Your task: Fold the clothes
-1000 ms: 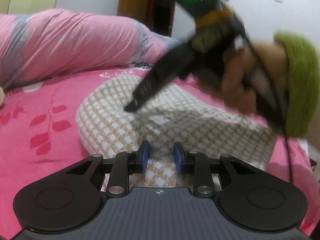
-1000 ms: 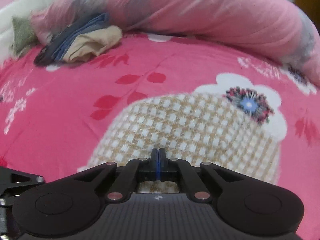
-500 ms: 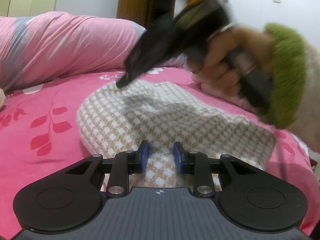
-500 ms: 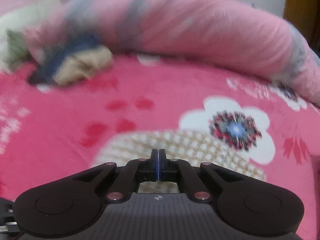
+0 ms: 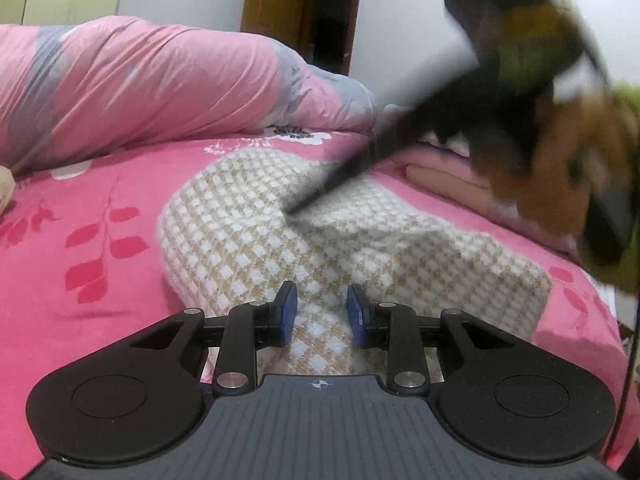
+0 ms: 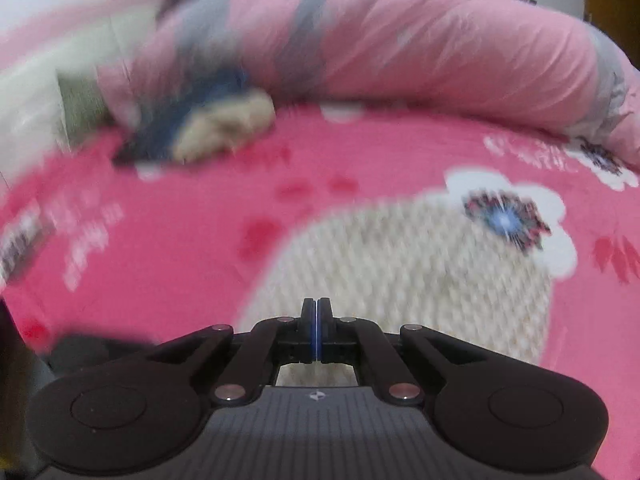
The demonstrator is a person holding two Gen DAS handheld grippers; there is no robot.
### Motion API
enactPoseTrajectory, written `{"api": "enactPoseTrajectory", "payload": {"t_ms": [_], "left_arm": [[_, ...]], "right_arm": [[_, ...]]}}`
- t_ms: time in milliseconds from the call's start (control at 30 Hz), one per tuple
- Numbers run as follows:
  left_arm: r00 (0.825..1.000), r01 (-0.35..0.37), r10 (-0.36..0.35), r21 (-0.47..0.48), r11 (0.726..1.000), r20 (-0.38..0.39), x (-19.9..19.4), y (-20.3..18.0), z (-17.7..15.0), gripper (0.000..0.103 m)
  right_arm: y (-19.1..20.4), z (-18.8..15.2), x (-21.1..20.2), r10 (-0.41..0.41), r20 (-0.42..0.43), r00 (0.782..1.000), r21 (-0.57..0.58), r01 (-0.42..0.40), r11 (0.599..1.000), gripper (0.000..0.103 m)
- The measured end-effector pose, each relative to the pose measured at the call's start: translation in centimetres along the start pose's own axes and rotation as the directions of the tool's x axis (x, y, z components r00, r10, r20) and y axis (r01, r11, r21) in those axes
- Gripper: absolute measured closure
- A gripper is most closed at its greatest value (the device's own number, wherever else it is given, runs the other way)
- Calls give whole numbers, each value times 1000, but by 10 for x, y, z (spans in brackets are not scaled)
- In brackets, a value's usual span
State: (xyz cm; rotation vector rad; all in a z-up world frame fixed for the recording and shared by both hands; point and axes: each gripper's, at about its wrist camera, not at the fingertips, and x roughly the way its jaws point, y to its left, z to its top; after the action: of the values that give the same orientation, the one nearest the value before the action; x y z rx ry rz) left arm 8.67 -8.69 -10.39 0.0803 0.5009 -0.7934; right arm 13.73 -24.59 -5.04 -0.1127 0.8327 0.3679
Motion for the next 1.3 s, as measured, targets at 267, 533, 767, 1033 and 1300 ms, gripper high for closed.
{"api": "enactPoseTrajectory", "payload": {"t_ms": [267, 533, 767, 1033, 1300], "left_arm": [[999, -40, 41, 40, 998, -13, -2, -2, 1, 74], [996, -76, 80, 104, 992, -28, 1, -14, 2, 74], [995, -88, 92, 104, 991, -33, -3, -12, 0, 74], [993, -110, 116, 177, 978, -23, -14, -28, 9, 74], [993, -75, 99, 292, 953, -70, -44, -52, -21, 73]], "right_arm": [[-9, -13, -35, -29, 16, 999, 65, 28, 997, 103], [-29, -69, -24, -115, -7, 993, 70, 115, 991, 103], [-28, -69, -79, -158, 52, 986, 101, 152, 983, 103], [-39, -109, -73, -259, 39, 965, 109, 253, 961, 103], [-8, -115, -103, -133, 71, 989, 83, 127, 988, 103]]}}
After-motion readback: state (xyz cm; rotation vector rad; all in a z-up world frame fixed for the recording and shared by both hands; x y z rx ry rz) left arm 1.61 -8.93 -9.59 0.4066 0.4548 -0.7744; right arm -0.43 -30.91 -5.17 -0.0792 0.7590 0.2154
